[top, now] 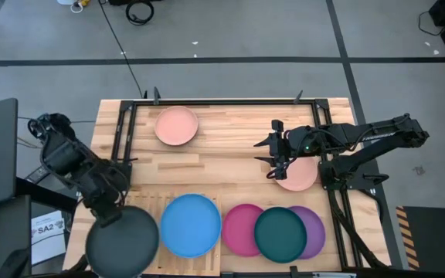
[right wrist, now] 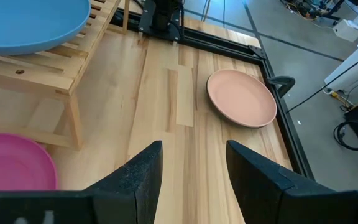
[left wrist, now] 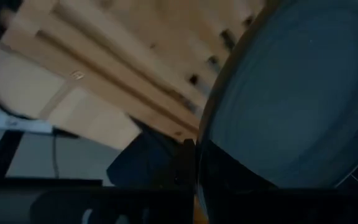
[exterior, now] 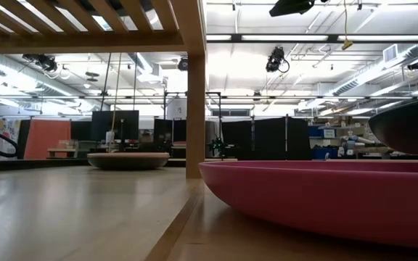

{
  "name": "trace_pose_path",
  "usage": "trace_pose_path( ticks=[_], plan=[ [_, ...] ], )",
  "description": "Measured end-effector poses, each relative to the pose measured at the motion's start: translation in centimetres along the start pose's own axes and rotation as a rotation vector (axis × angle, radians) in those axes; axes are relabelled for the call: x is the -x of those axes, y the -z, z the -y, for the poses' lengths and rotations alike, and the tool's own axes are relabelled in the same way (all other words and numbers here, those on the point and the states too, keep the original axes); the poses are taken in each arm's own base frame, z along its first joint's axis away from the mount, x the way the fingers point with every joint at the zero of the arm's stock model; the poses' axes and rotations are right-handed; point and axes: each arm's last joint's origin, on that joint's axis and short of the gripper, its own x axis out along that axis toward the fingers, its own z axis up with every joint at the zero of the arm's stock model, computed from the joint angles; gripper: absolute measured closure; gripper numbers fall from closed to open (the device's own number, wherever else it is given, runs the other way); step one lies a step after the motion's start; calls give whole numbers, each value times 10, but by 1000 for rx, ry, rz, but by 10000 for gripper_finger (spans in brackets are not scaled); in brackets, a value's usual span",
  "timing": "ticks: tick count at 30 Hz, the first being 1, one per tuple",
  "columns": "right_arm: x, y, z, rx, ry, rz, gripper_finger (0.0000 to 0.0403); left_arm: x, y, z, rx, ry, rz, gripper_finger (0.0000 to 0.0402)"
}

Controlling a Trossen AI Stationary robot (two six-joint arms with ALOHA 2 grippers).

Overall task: Place and stack plates onto a shelf
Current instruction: Put the left dark green plate on the shelf

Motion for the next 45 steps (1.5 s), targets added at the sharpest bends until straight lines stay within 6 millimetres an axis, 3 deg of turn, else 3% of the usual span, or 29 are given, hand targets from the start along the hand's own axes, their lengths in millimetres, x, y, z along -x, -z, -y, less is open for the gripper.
trace_pose_path(
  ticks=[18,45],
  plan=[
    [0,0,0,0,0,0,220,-39,-10,-35,37,-158,9,384],
    [0,0,0,0,0,0,220,-44,-14,-35,16,-168,104,381]
  ],
)
